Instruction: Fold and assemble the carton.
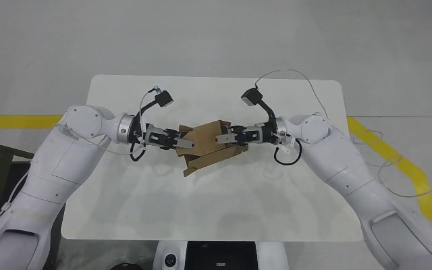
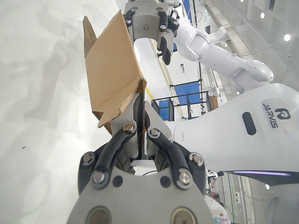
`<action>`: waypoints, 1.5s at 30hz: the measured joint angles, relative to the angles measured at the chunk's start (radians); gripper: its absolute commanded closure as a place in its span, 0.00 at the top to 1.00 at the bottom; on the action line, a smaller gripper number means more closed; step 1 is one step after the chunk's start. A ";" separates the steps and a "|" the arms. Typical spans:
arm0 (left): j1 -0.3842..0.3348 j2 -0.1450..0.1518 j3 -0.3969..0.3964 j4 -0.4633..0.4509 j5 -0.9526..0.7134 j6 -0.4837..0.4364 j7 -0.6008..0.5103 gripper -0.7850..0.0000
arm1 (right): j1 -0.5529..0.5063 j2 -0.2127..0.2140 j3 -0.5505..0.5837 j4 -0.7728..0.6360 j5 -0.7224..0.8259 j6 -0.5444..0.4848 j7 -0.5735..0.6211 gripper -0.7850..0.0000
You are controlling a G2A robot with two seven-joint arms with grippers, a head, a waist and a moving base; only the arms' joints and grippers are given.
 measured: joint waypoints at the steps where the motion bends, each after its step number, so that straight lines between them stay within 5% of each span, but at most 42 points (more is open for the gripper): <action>1: 0.001 0.000 0.000 0.000 0.001 0.000 0.000 0.00 | 0.001 0.001 0.000 -0.004 0.006 0.003 0.003 0.49; 20: -0.002 0.000 0.015 -0.013 0.000 0.006 -0.006 0.00 | 0.037 -0.006 -0.073 -0.015 0.043 0.020 0.020 0.42; 29: -0.007 0.001 0.020 -0.019 -0.002 0.010 -0.010 0.01 | 0.050 -0.007 -0.099 -0.001 0.044 0.014 0.014 0.15; 32: -0.007 0.002 0.022 -0.021 -0.003 0.011 -0.011 0.11 | 0.053 -0.008 -0.108 0.000 0.047 0.012 0.012 0.00; 36: -0.008 0.003 0.024 -0.022 -0.002 0.013 -0.013 0.31 | 0.056 -0.008 -0.117 0.004 0.051 0.010 0.010 0.00; 38: -0.009 0.004 0.025 -0.023 -0.002 0.014 -0.015 0.52 | 0.056 -0.008 -0.121 0.005 0.053 0.009 0.009 0.00; 39: -0.010 0.004 0.026 -0.023 -0.003 0.015 -0.015 0.87 | 0.057 -0.008 -0.124 0.005 0.055 0.008 0.008 0.00; 40: -0.010 0.005 0.026 -0.023 -0.003 0.015 -0.016 1.00 | 0.057 -0.008 -0.126 0.005 0.055 0.007 0.007 0.00; 45: -0.012 0.006 0.018 -0.023 -0.026 0.016 -0.016 1.00 | 0.062 -0.009 -0.133 0.014 0.051 -0.001 -0.001 0.00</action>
